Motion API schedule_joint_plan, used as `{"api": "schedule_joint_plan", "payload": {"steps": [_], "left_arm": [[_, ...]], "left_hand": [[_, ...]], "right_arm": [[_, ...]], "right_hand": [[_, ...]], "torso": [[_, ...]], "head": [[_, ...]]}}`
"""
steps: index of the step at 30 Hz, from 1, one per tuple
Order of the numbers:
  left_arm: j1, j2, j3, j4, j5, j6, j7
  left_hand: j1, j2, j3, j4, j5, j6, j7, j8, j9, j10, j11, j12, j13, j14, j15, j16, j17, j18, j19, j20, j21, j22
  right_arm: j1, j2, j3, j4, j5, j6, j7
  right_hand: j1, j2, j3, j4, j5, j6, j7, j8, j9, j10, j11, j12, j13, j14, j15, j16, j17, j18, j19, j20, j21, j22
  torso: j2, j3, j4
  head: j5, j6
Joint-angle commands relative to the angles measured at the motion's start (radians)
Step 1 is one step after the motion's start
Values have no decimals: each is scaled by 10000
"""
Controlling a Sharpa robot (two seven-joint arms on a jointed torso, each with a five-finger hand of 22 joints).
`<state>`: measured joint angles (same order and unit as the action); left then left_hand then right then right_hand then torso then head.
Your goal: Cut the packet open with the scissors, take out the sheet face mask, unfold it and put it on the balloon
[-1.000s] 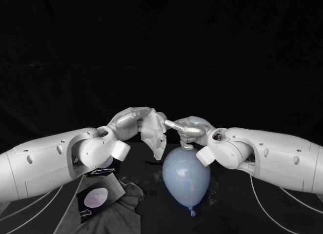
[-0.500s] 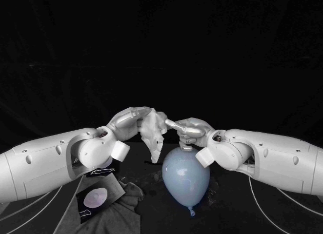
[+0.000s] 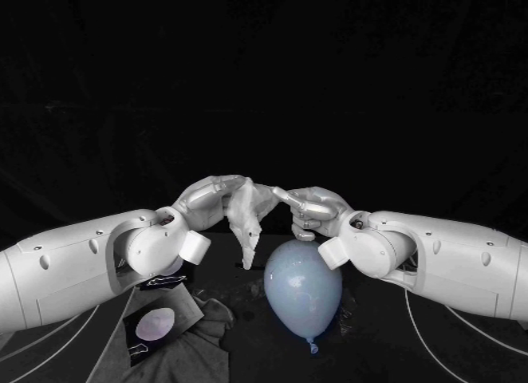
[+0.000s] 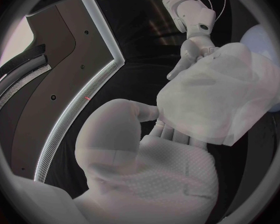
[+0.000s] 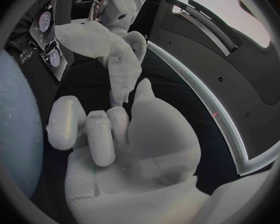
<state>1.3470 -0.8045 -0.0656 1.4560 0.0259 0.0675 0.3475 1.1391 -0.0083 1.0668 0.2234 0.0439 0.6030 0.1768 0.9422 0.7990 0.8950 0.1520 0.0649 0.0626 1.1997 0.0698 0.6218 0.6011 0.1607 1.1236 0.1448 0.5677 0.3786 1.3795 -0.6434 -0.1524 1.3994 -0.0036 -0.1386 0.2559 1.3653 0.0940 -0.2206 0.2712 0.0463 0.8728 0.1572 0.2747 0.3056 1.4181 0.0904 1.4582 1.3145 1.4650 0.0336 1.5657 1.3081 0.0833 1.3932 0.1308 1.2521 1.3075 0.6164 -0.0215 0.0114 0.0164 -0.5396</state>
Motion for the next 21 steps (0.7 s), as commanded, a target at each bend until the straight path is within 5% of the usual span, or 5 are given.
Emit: {"api": "schedule_joint_plan", "payload": {"steps": [1, 8, 11, 16, 21], "left_arm": [[8, 12, 15, 15, -99, 76, 39], [8, 7, 15, 8, -144, 28, 45], [8, 2, 15, 8, -187, 27, 35], [8, -8, 15, 8, -464, -9, 30], [8, -39, 16, 30, -1375, -247, 50]], "left_hand": [[-102, 17, 62, -11, 34, -11, 205, -66, 3, -88, 10, -31, 8, 14, -6, 62, 16, 150, -79, 22, 97, 39], [-100, 16, 69, -15, 34, -15, 201, -76, -4, -114, 14, -34, 6, -9, -2, 91, 23, 149, -120, 25, 151, 82], [-97, 14, 72, -22, 35, -17, 200, -82, -7, -137, 15, -36, 5, -18, -1, 105, 25, 149, -139, 26, 176, 101], [-87, 7, 72, -27, 34, -26, 199, -98, -18, -229, 21, -43, -1, -26, 2, 149, 35, 150, -177, 30, 243, 152], [43, -35, -108, -80, 33, -51, 198, -213, -108, -634, 62, -64, -21, -194, 45, 205, 29, 140, -389, 65, 403, 289]], "right_arm": [[-4, 37, 18, -4, 316, -140, 532], [-4, 47, 30, -3, 198, -531, 555], [-4, 41, 34, -5, 117, -760, 565], [-4, 29, 40, 21, 14, -1139, 616], [-4, -29, 61, 96, -69, -1593, 690]], "right_hand": [[483, 264, 35, -162, 19, 156, -34, 106, 23, 126, -97, 11, 1238, 1058, -132, 51, 2627, -158, 59, -18, 73, 1753], [2111, 746, 573, -1095, 31, 944, -403, 551, 149, 513, -429, 290, 1562, 1058, -381, 51, 2627, -215, 236, -205, 410, 1834], [2862, 891, 1056, -1766, 36, 1262, -590, 900, 313, 692, -614, 403, 1709, 1058, -586, 51, 2627, -257, 361, -400, 619, 1888], [2869, 1022, 1547, -2121, 34, 1207, -599, 1244, 520, 833, -652, 476, 1813, 1058, -649, 51, 2627, -299, 463, -511, 790, 1931], [2379, 874, 2258, -2559, 35, 1055, -592, 1582, 683, 935, -659, 536, 1908, 1058, -663, 51, 2627, -305, 479, -544, 821, 1933]], "torso": [[4, -2, 5], [1, -11, 1], [-1, -11, 4], [1, -5, 6], [-1, -6, -6]], "head": [[5, 3], [6, 0], [4, 7], [11, 4], [9, -1]]}}
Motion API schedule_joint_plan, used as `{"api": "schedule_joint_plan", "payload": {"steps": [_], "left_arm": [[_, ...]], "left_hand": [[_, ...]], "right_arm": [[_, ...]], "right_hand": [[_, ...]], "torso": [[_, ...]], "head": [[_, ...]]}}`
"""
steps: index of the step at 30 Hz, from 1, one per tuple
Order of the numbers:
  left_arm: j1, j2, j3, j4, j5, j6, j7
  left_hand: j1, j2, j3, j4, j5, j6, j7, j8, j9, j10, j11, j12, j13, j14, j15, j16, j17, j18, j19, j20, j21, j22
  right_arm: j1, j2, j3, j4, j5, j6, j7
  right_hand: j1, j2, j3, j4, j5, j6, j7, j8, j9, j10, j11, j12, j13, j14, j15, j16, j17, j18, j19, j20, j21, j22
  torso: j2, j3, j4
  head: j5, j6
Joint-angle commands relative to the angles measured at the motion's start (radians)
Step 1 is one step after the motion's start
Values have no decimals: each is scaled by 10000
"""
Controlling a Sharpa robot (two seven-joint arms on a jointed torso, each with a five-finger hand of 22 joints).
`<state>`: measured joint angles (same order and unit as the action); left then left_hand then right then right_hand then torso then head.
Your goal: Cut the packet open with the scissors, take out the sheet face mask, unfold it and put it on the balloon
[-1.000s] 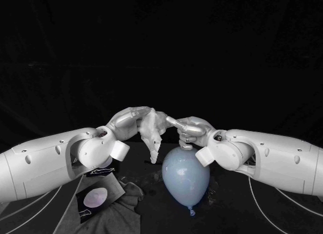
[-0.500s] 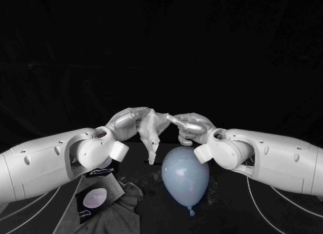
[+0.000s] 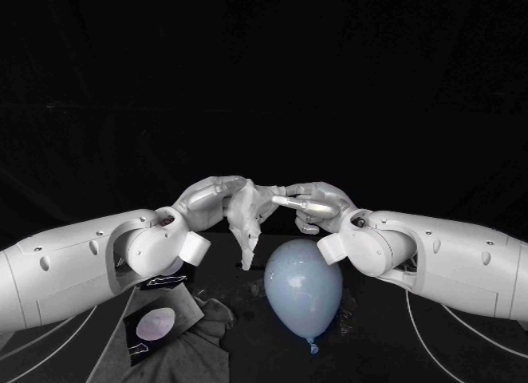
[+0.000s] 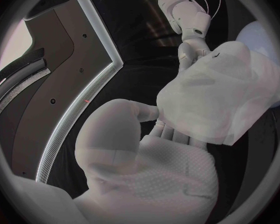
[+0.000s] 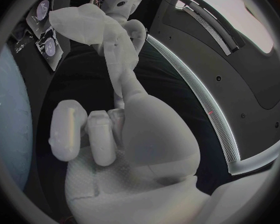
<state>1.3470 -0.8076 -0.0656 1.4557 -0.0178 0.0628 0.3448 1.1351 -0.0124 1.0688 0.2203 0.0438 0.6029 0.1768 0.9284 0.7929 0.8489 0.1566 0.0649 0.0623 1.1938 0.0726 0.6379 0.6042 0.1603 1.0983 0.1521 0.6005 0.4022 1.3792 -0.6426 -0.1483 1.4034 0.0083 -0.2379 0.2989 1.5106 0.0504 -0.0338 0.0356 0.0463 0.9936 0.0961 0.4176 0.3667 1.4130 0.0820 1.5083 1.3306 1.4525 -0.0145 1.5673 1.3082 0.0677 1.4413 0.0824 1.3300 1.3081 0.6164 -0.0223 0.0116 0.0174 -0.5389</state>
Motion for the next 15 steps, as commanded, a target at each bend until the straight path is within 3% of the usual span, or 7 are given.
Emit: {"api": "schedule_joint_plan", "payload": {"steps": [1, 6, 7, 9, 12, 14, 15], "left_arm": [[9, -15, 16, 37, -1153, -250, 70], [9, -47, 18, 64, -2158, -498, 21], [9, -50, 18, 67, -2283, -548, 18], [9, -52, 18, 68, -2516, -683, 34], [9, -51, 19, 67, -2639, -854, 95], [9, -48, 21, 60, -2647, -1007, 166], [9, -45, 21, 53, -2620, -1093, 205]], "left_hand": [[133, 16, -181, -69, 33, -44, 204, -107, -75, -209, 23, -59, -17, -196, 30, 37, -14, 143, -202, 2, 97, 78], [472, 45, -538, -97, 32, 19, 270, -328, -289, -322, 117, -54, -14, -1005, 176, -388, -274, 105, -896, 134, -46, 69], [544, 56, -590, -85, 32, 32, 297, -357, -324, -365, 149, -57, -17, -1282, 241, -582, -376, 88, -1116, 180, -175, 8], [735, 80, -696, -14, 32, 40, 383, -415, -405, -435, 311, -59, -21, -2549, 541, -1459, -783, -29, -1939, 379, -791, -312], [919, 97, -781, 42, 30, 32, 448, -426, -462, -441, 421, -56, -19, -3202, 705, -2008, -1069, -28, -2244, 526, -1158, -548], [1032, 84, -837, 105, 31, 17, 479, -417, -500, -454, 473, -56, -20, -3665, 824, -2404, -1295, -55, -2499, 677, -1481, -759], [1098, 80, -859, 149, 29, 3, 487, -408, -524, -485, 510, -59, -22, -3925, 900, -2604, -1430, -67, -2691, 770, -1715, -909]], "right_arm": [[0, -53, 27, 73, -207, -665, 265], [39, -144, 64, 153, -315, -899, 200], [50, -160, 68, 168, -352, -914, 164], [82, -197, 77, 205, -477, -914, 36], [125, -234, 84, 243, -660, -850, -145], [164, -263, 88, 273, -828, -793, -318], [187, -279, 89, 289, -916, -768, -420]], "right_hand": [[777, 1260, 577, -300, 32, -185, 11, 211, 92, 994, -568, 38, 1756, 1183, -187, 35, 2626, -147, -7, -61, 33, 1924], [174, 1030, 1379, -690, 48, -268, 20, 408, 140, 1021, -574, 51, 1790, 1183, -182, 35, 2626, -146, -9, -58, 35, 1922], [-294, 892, 2039, -943, 38, -297, 48, 529, 155, 1028, -593, 47, 1799, 1183, -175, 35, 2626, -146, -9, -52, 33, 1919], [-410, 809, 2198, -1025, 48, -311, 17, 556, 157, 1037, -558, 54, 1809, 1183, -183, 35, 2626, -146, -7, -51, 37, 1920], [-821, 637, 2769, -1232, 36, -344, 48, 643, 163, 1038, -581, 46, 1811, 1183, -170, 35, 2626, -146, 1, -54, 47, 1922], [-1625, 317, 3984, -1613, 22, -388, 41, 842, 191, 1045, -558, 34, 1817, 1183, -169, 35, 2626, -139, -6, -52, 19, 1912], [-1625, 317, 3984, -1613, 22, -388, 41, 842, 191, 1045, -558, 34, 1817, 1183, -169, 35, 2626, -139, -6, -52, 19, 1912]], "torso": [[-4, 3, -6], [-13, 2, -8], [-15, 2, -7], [-15, 3, -5], [-15, 2, -9], [-9, 0, -8], [-5, 4, -8]], "head": [[-7, -6], [-23, -6], [-25, -5], [-30, 0], [-44, 5], [-43, 8], [-39, 10]]}}
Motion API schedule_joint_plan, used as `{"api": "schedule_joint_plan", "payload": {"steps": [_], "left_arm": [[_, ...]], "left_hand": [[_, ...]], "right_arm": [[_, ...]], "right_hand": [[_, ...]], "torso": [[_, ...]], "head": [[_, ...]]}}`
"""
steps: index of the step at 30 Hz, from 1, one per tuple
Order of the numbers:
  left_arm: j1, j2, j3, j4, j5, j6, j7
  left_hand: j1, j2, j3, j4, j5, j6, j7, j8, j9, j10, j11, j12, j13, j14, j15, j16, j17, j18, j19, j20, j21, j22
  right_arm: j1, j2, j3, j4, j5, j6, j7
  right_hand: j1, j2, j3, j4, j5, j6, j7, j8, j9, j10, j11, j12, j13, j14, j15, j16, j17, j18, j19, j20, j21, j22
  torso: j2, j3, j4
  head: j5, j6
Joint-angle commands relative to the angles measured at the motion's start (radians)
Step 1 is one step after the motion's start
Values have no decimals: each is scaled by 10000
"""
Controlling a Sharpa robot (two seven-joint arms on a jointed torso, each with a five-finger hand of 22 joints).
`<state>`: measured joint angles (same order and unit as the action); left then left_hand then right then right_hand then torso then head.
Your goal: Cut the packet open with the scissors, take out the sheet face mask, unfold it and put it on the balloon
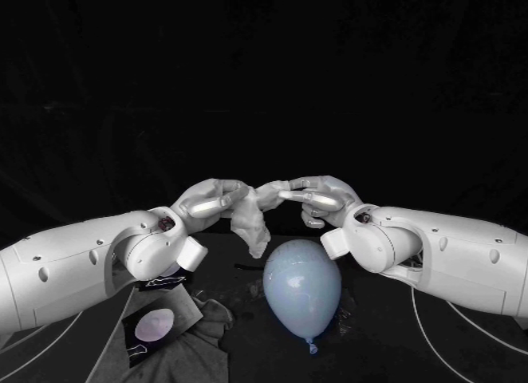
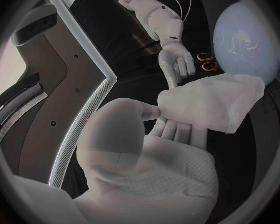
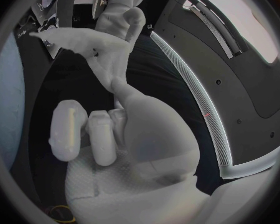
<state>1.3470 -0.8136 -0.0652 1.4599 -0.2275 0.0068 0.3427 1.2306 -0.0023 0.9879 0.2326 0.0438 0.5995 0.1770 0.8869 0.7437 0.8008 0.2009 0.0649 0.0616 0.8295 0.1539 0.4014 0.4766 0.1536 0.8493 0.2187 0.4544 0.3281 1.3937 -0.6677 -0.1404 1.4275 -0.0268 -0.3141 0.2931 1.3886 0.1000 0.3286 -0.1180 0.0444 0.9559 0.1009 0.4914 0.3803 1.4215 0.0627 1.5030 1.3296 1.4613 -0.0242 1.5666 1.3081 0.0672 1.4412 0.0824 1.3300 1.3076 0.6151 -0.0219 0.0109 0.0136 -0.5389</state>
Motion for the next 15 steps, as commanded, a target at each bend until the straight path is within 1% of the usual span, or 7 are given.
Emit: {"api": "schedule_joint_plan", "payload": {"steps": [1, 3, 4, 6, 7, 8, 15], "left_arm": [[9, 17, 18, 4, -496, -594, 254], [10, 19, 19, -8, -440, -706, 303], [10, 18, 20, -13, -414, -758, 323], [10, 17, 20, -15, -378, -829, 348], [10, 14, 20, -13, -355, -872, 363], [10, 12, 21, -11, -343, -901, 368], [11, 7, 21, -24, -153, -1090, 350]], "left_hand": [[175, -29, -62, 40, 29, 25, 491, 10, -45, -25, 79, -60, -17, -335, 109, -292, -205, 7, -269, 141, -353, -236], [248, -33, -71, 69, 29, 15, 512, 27, -72, -17, 108, -57, -15, -456, 166, -416, -323, -11, -548, 248, -660, -426], [277, -35, -73, 80, 28, 8, 526, 34, -84, -5, 113, -56, -14, -494, 185, -463, -373, -5, -638, 290, -777, -502], [336, -48, -79, 98, 30, -16, 535, 19, -133, -39, 129, -61, -17, -564, 215, -557, -477, 22, -755, 381, -980, -644], [351, -53, -83, 100, 30, -15, 549, 17, -146, -45, 126, -61, -17, -586, 219, -581, -502, 31, -771, 402, -1022, -675], [372, -58, -88, 100, 31, -8, 562, 18, -162, -20, 125, -57, -15, -603, 225, -607, -534, 47, -787, 429, -1072, -714], [509, -81, -91, 17, 30, -12, 633, -90, -328, -50, 117, -60, -17, -506, 210, -621, -645, 159, -765, 531, -1243, -864]], "right_arm": [[59, -39, 11, 59, -631, 19, -438], [93, -68, 12, 82, -770, 43, -583], [109, -84, 13, 95, -844, 42, -646], [130, -107, 14, 114, -950, 18, -725], [147, -127, 14, 132, -1045, -10, -776], [158, -141, 14, 147, -1112, -39, -804], [238, -234, 15, 263, -1556, -244, -897]], "right_hand": [[-692, -324, 798, -202, 41, -37, -9, 187, 74, 963, -360, 85, 1829, 1095, -80, 42, 2627, -135, 0, -49, 23, 1918], [-692, -324, 798, -202, 41, -37, -9, 187, 74, 963, -360, 85, 1829, 1095, -80, 42, 2627, -135, 0, -49, 23, 1918], [-922, -432, 1169, -295, 43, -61, -6, 264, 94, 960, -364, 74, 1824, 1095, -80, 42, 2627, -132, -4, -51, 7, 1913], [-1159, -540, 1553, -383, 42, -80, -8, 352, 117, 960, -361, 65, 1821, 1095, -83, 42, 2627, -136, 13, -58, 31, 1920], [-1177, -552, 1586, -393, 43, -81, -8, 361, 120, 962, -366, 66, 1823, 1095, -83, 42, 2627, -137, 14, -57, 32, 1920], [-1281, -609, 1770, -436, 43, -89, -11, 409, 133, 962, -372, 60, 1821, 1095, -88, 42, 2627, -136, 14, -60, 28, 1918], [-1365, -659, 1917, -473, 43, -94, -15, 451, 144, 966, -377, 59, 1822, 1095, -92, 42, 2627, -139, 25, -64, 44, 1923]], "torso": [[8, -2, -1], [9, 0, 0], [12, 2, 1], [14, 2, 2], [15, 2, 3], [15, 3, 4], [9, 0, -5]], "head": [[0, 3], [-5, 2], [-5, -5], [-4, -15], [-5, -17], [-5, -17], [-1, -43]]}}
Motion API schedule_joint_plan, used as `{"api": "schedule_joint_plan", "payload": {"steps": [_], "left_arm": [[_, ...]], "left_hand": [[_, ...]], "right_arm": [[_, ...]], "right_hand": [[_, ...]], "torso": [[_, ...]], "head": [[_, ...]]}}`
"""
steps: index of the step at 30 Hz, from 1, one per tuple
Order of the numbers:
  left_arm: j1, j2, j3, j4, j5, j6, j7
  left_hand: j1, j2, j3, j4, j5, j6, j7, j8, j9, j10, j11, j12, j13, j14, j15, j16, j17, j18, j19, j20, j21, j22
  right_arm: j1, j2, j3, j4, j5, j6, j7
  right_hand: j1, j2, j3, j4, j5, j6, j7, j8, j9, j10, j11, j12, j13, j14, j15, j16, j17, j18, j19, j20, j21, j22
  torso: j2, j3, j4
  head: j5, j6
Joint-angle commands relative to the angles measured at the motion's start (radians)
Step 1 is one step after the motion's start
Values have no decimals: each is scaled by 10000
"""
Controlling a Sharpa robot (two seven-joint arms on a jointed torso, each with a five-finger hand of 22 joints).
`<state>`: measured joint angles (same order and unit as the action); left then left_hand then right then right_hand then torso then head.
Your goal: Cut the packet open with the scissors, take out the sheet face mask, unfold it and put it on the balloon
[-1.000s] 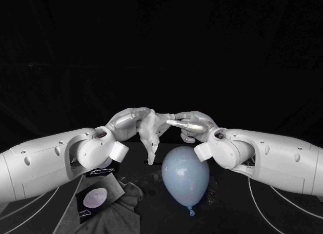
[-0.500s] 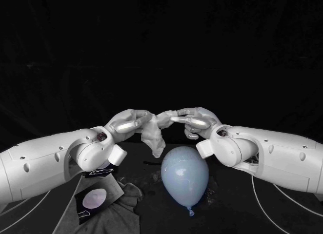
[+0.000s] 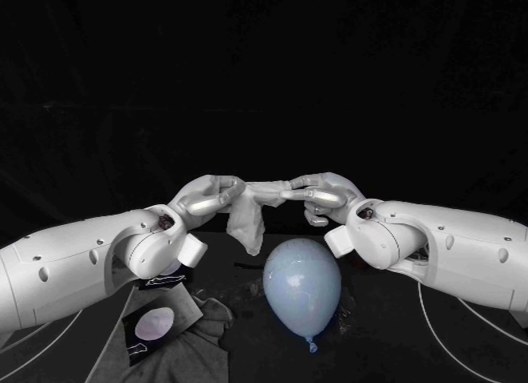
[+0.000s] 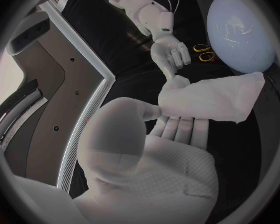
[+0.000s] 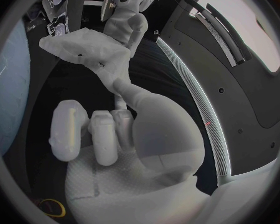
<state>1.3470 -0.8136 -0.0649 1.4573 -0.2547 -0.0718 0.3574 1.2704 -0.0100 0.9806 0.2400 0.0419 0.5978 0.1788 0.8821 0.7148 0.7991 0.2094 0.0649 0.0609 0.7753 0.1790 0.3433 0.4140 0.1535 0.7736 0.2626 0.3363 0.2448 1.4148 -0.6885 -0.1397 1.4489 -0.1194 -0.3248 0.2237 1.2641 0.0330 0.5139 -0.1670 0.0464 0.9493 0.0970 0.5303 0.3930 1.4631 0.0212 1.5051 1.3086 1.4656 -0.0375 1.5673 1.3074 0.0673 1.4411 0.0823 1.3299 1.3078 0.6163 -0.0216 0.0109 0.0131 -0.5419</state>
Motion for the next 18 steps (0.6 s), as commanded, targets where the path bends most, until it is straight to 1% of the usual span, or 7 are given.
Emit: {"api": "schedule_joint_plan", "payload": {"steps": [1, 3, 6, 7, 13, 17, 18], "left_arm": [[11, 7, 18, -6, 156, -260, 186], [11, 10, 18, -12, 204, -176, 143], [11, 22, 17, -14, 246, 6, 63], [11, 25, 17, -13, 253, 46, 41], [11, 41, 16, -26, 261, 198, -74], [11, 48, 15, -35, 277, 245, -75], [11, 51, 15, -36, 298, 243, -70]], "left_hand": [[154, -12, -30, -99, 48, 18, 631, -97, -109, -55, 28, -62, -11, 155, -63, 5, -33, 195, 13, 115, -100, -69], [222, -11, -153, -123, 48, 124, 675, -341, -376, -11, 6, -57, -8, 473, -96, 1, -118, 239, -44, 184, -289, -216], [310, -23, -341, -136, 50, 330, 713, -643, -724, 320, 38, -17, 18, 492, -80, -286, -328, 237, -128, 239, -561, -427], [310, -23, -341, -136, 50, 330, 713, -643, -724, 320, 38, -17, 18, 492, -80, -286, -328, 237, -128, 239, -561, -427], [454, -57, -618, -210, 50, 648, 697, -1076, -1226, 607, 13, -25, 21, 710, -100, -547, -558, 257, 50, 237, -757, -641], [587, -89, -866, -275, 43, 954, 667, -1627, -1768, 627, -20, -34, 17, 899, -125, -706, -700, 254, 152, 232, -915, -808], [592, -93, -890, -271, 48, 973, 659, -1668, -1806, 624, -9, -33, 17, 916, -128, -715, -709, 251, 155, 236, -929, -822]], "right_arm": [[44, -41, 9, 74, -718, -178, -200], [82, -64, 15, 121, -862, -263, -188], [168, -80, 25, 165, -1038, -387, -169], [195, -84, 28, 178, -1086, -419, -164], [422, -94, 57, 231, -1380, -580, -151], [574, -65, 67, 199, -1584, -558, -251], [616, -56, 69, 189, -1671, -539, -302]], "right_hand": [[-119, 11, 63, 17, 23, -28, 24, 61, 17, 549, 38, 38, 2032, 1052, 40, 35, 2634, -140, 26, -64, 45, 1920], [-146, -6, 111, 4, 24, -28, 23, 76, 20, 552, 36, 39, 2034, 1052, 38, 35, 2634, -143, 36, -66, 60, 1925], [-166, -21, 148, -7, 23, -28, 22, 86, 23, 553, 35, 38, 2034, 1052, 37, 35, 2634, -147, 46, -68, 77, 1930], [-166, -21, 148, -7, 23, -28, 22, 86, 23, 553, 35, 38, 2034, 1052, 37, 35, 2634, -147, 46, -68, 77, 1930], [-207, -49, 236, -32, 24, -26, 20, 111, 29, 542, 31, 21, 2019, 1052, 32, 35, 2634, -156, 73, -72, 121, 1943], [-207, -49, 236, -32, 24, -26, 20, 111, 29, 542, 31, 21, 2019, 1052, 32, 35, 2634, -156, 73, -72, 121, 1943], [-222, -60, 267, -41, 24, -26, 19, 118, 30, 544, 30, 21, 2020, 1052, 30, 35, 2634, -159, 81, -74, 135, 1947]], "torso": [[-4, -2, -6], [-3, 0, -6], [-3, -1, 1], [-4, 1, 0], [-9, -1, 4], [-4, -3, 4], [-4, -2, 6]], "head": [[4, -18], [1, -20], [9, -18], [9, -10], [-7, 4], [-20, 16], [-21, 27]]}}
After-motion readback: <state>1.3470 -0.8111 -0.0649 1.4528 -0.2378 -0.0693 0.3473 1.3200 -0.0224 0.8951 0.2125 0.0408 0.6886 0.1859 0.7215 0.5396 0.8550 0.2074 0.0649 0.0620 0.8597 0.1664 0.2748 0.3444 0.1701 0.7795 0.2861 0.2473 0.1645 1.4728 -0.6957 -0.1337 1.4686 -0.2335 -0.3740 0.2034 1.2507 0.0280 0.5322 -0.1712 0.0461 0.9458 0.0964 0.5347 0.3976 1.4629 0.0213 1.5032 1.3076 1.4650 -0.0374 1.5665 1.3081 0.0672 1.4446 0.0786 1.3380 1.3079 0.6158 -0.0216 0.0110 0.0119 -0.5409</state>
